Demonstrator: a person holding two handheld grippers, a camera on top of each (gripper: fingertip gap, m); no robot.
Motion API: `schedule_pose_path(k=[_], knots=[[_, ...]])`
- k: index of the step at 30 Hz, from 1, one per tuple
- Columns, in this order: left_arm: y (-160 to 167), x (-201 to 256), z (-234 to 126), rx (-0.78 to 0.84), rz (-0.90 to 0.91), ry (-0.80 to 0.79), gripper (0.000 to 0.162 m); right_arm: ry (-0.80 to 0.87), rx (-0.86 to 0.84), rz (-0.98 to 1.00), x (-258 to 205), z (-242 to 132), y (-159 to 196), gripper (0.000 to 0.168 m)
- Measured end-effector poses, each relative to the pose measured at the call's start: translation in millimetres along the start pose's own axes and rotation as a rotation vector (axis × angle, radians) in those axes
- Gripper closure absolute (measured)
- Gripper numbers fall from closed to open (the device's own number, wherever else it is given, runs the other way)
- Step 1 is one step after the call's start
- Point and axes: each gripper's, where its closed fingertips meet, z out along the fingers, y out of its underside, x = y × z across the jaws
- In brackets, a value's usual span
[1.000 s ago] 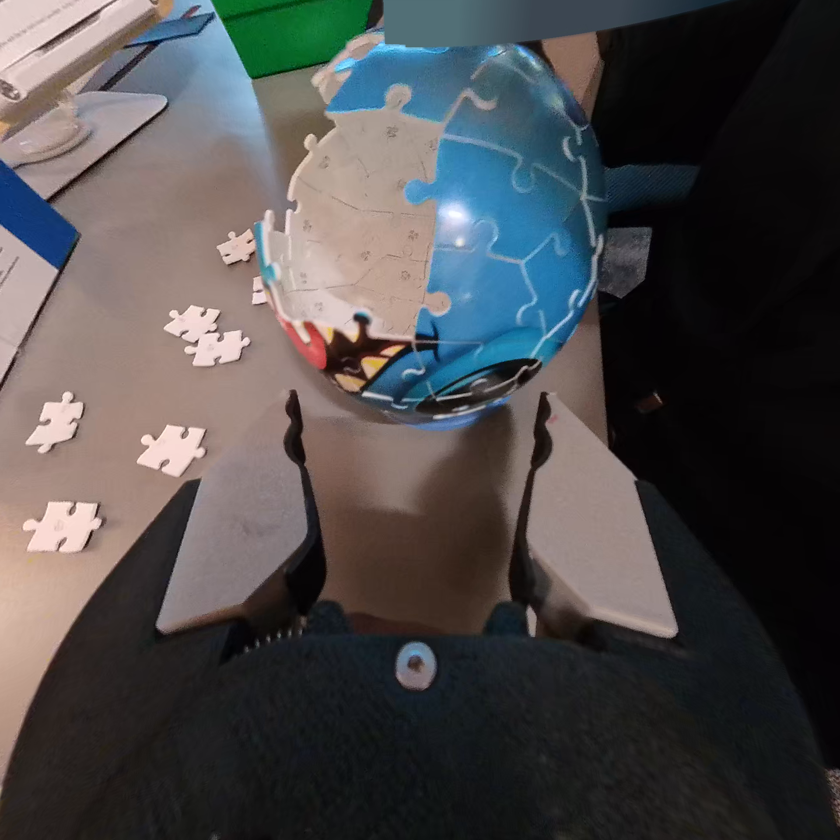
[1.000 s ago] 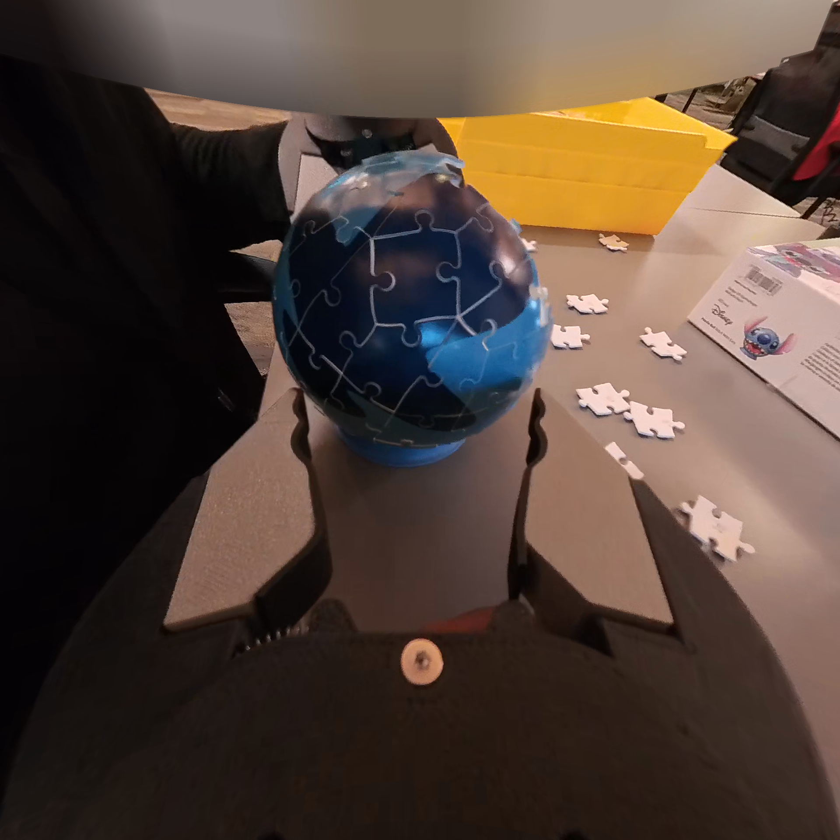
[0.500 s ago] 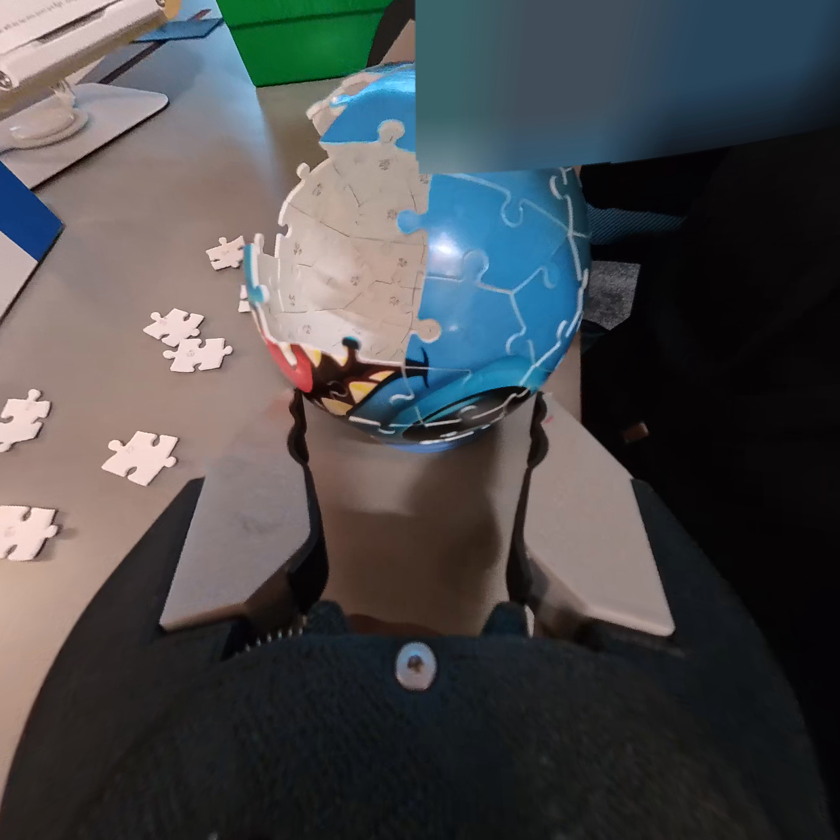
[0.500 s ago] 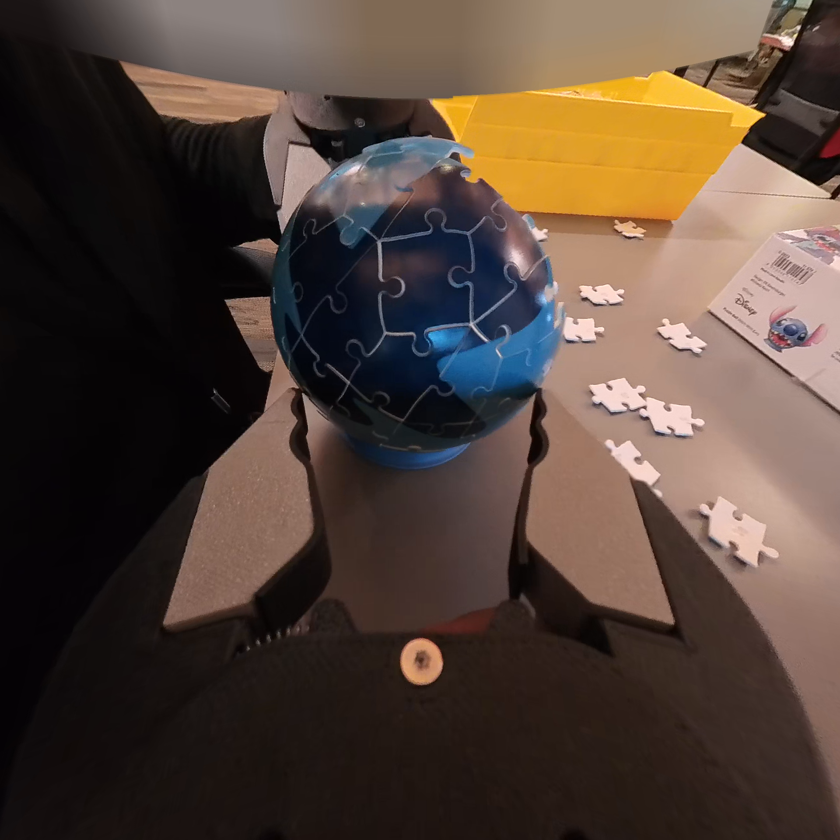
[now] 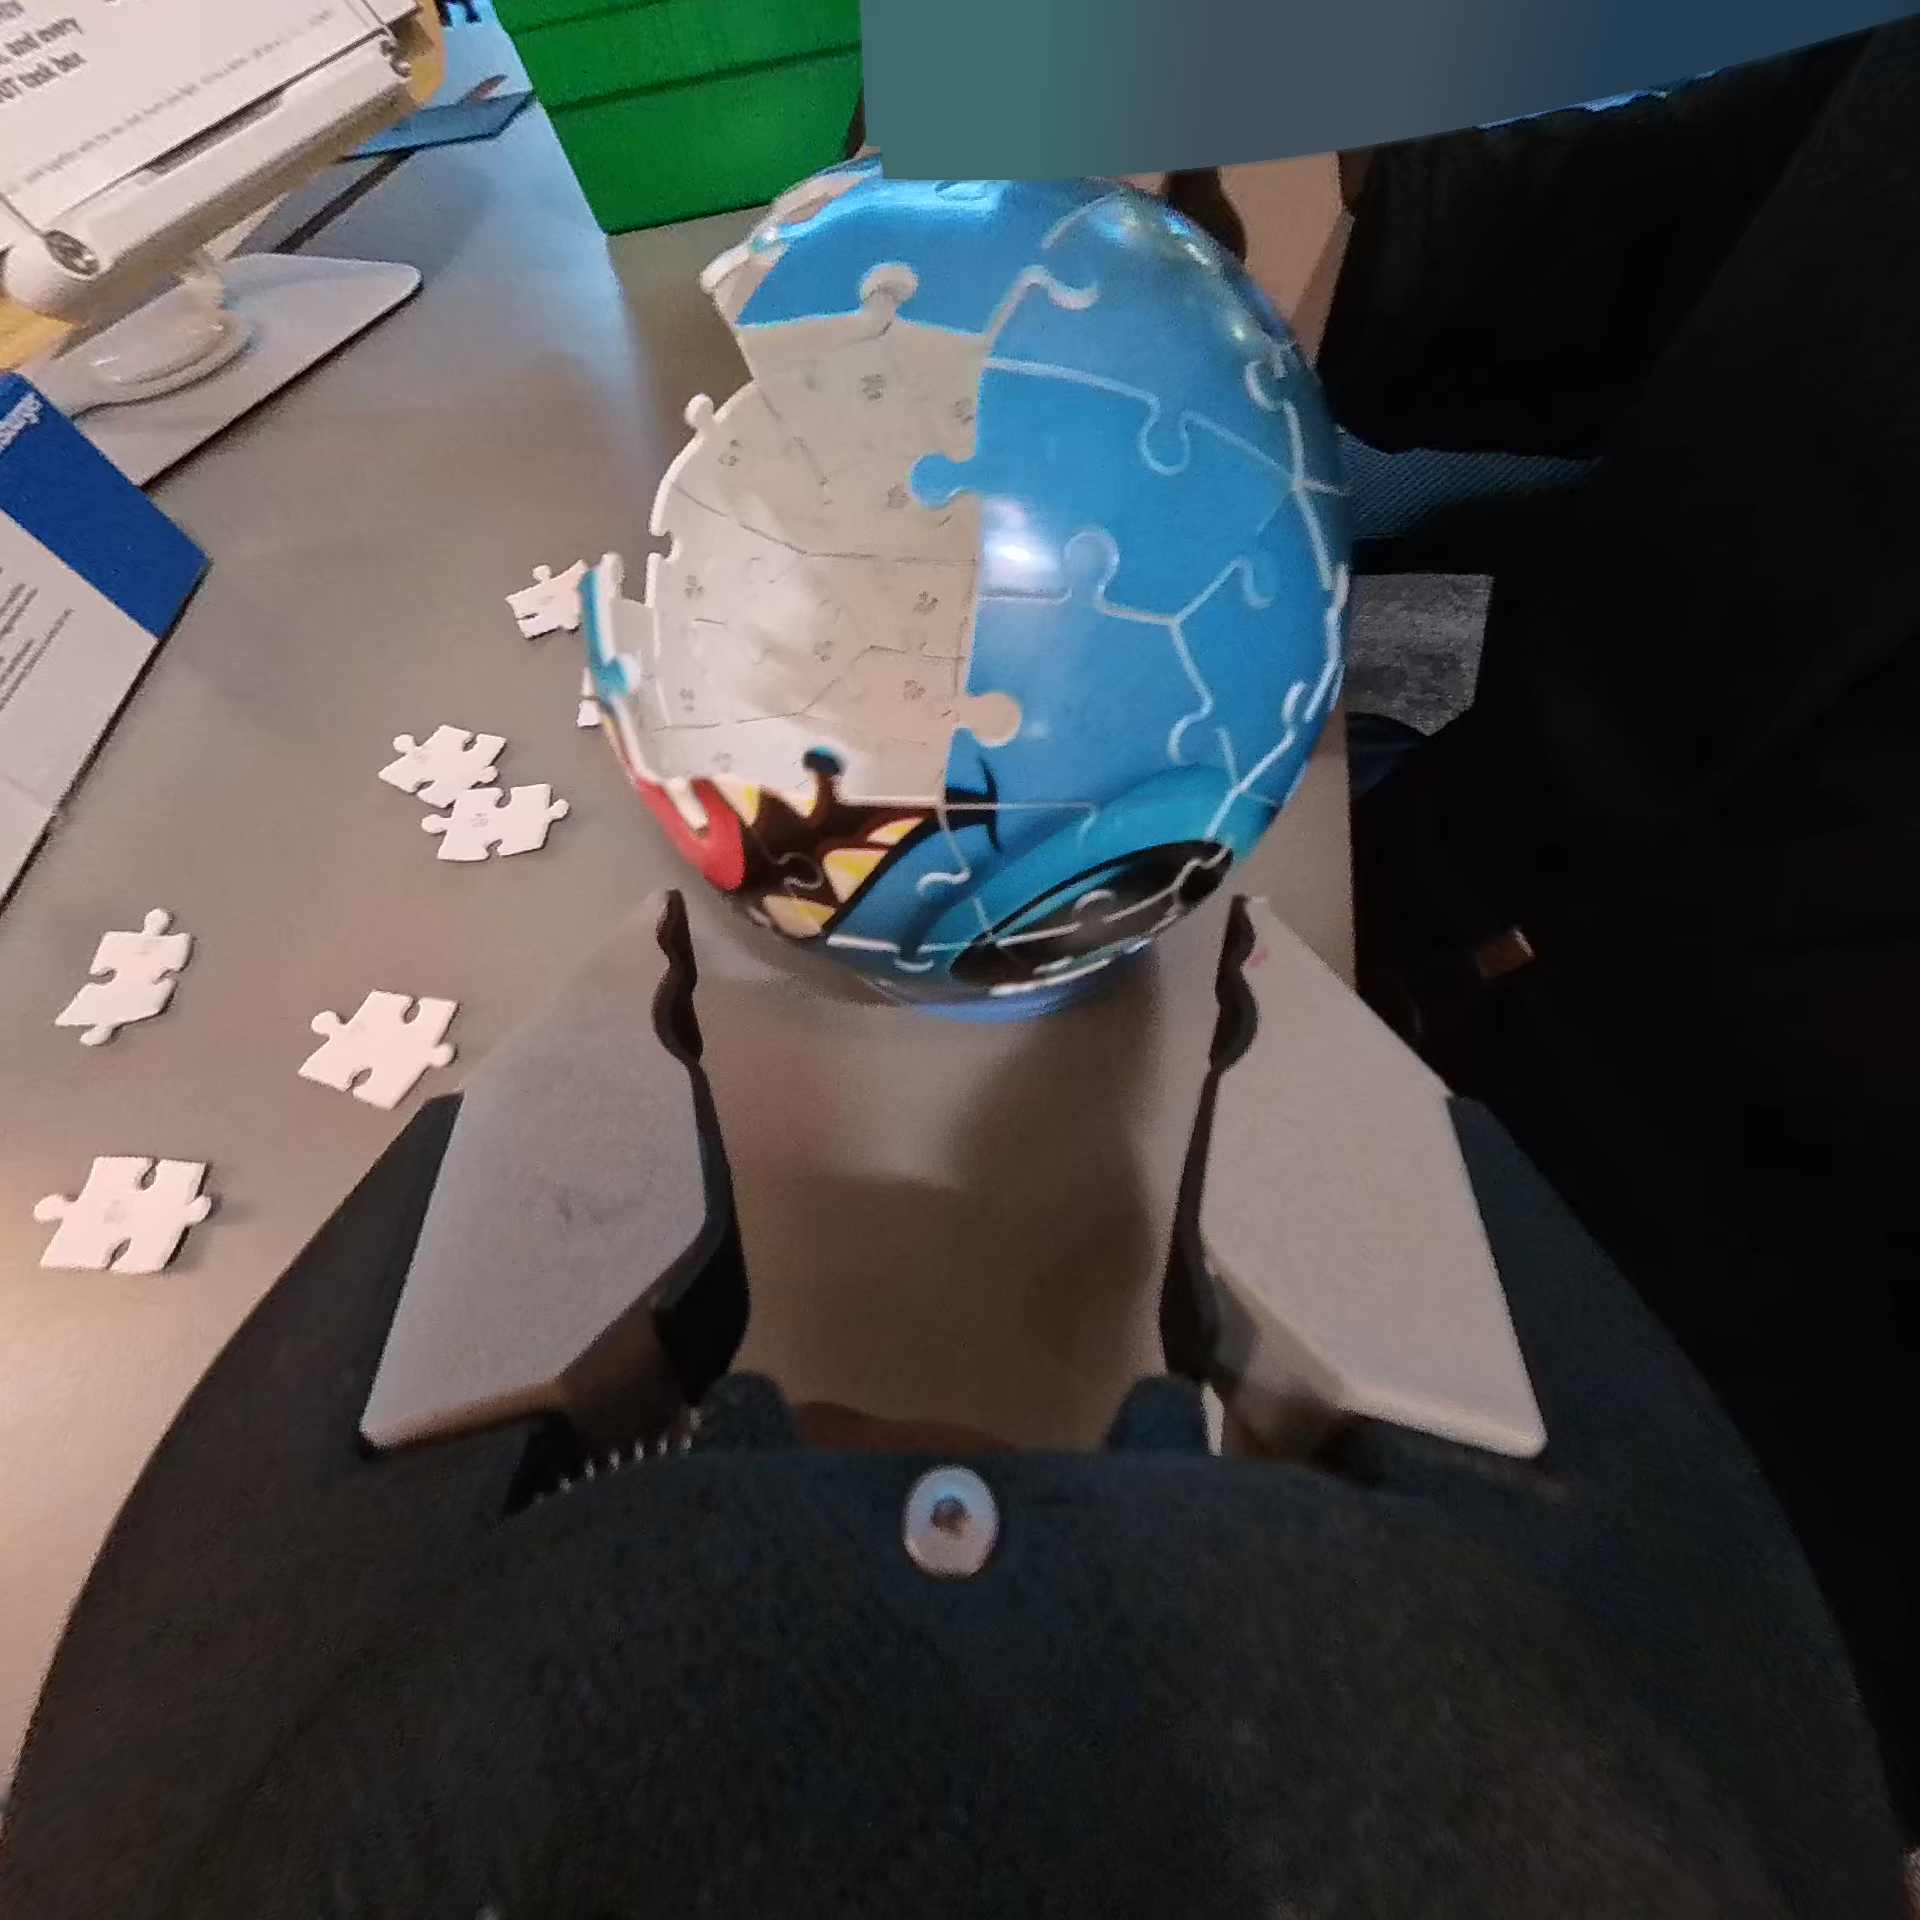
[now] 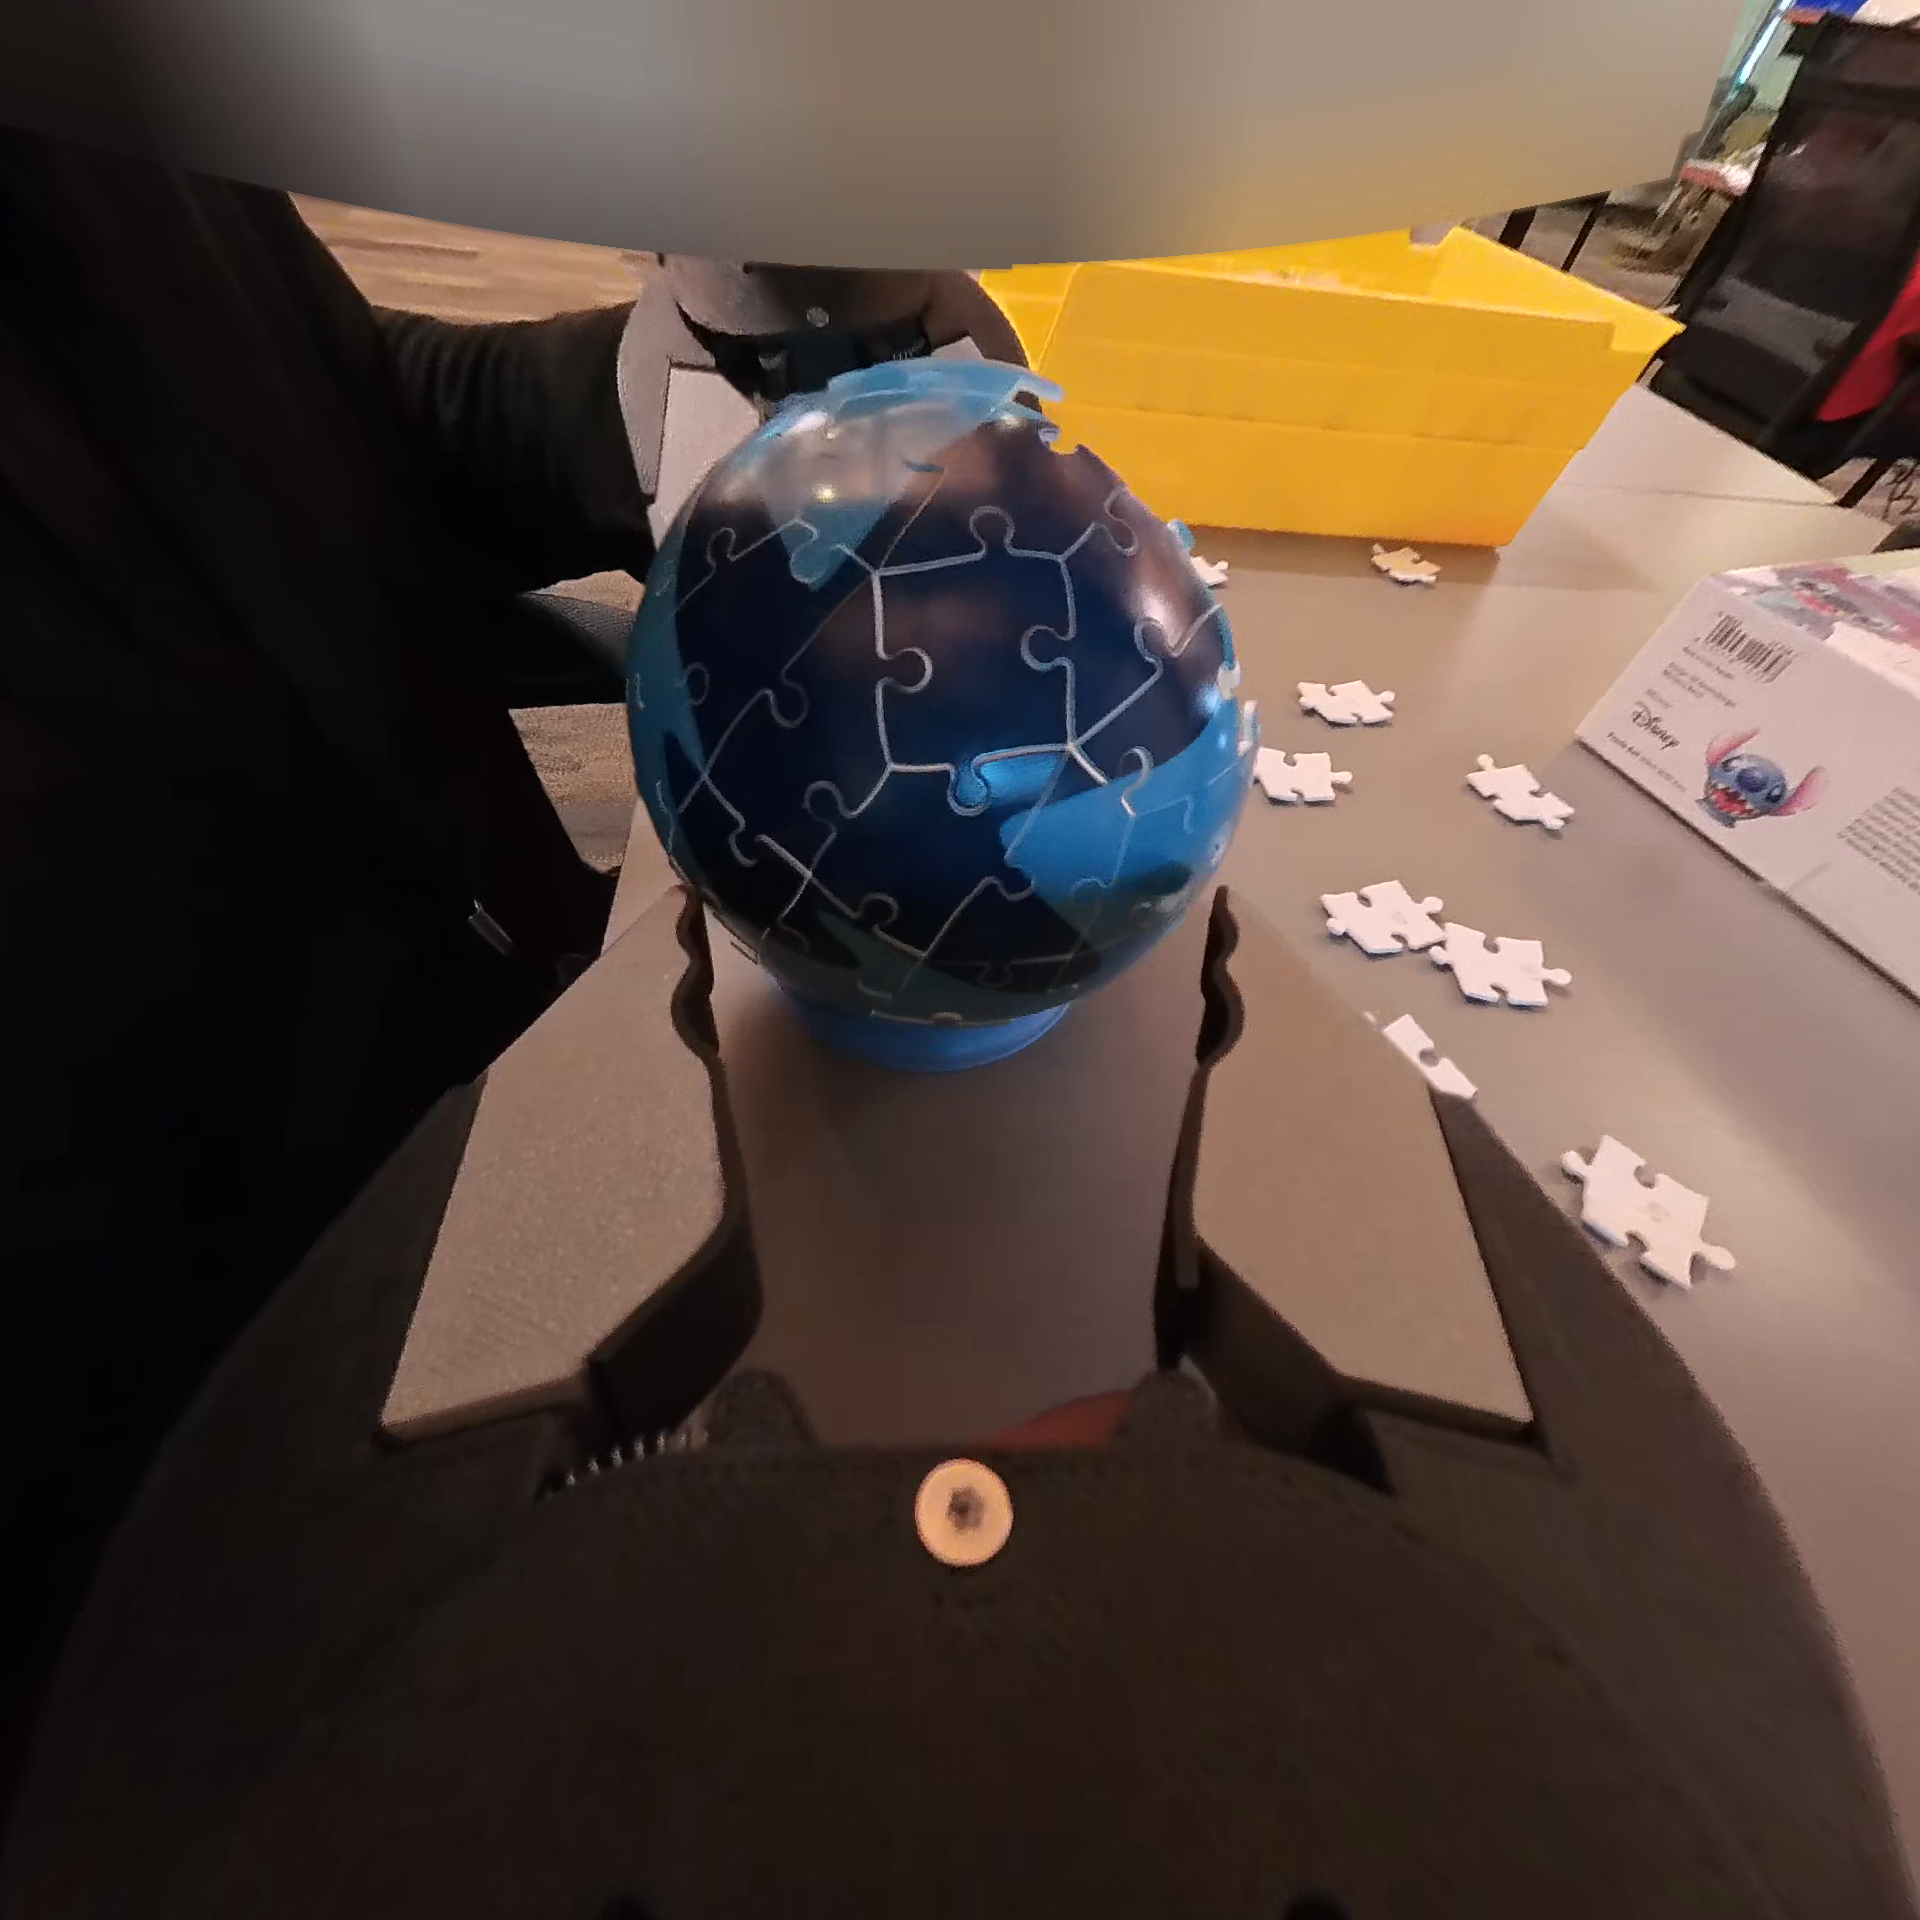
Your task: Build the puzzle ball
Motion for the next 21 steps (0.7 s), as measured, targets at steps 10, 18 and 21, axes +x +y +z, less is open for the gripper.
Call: schedule_pose_path(k=[10, 18, 21], knots=[[2, -37, -46, -0.001, -0.066, 0.104, 0.079, 0.063, 0.084, 0.109, 38, -63, 2, 0.090], [-25, -124, 21, -0.173, -0.197, 0.106, 0.105, 0.086, 0.074, 0.148, 92, -70, -10, 0.094], [3, -135, 49, -0.349, -0.120, 0.094, 0.107, 0.072, 0.078, 0.163, 96, -66, -8, 0.094]])
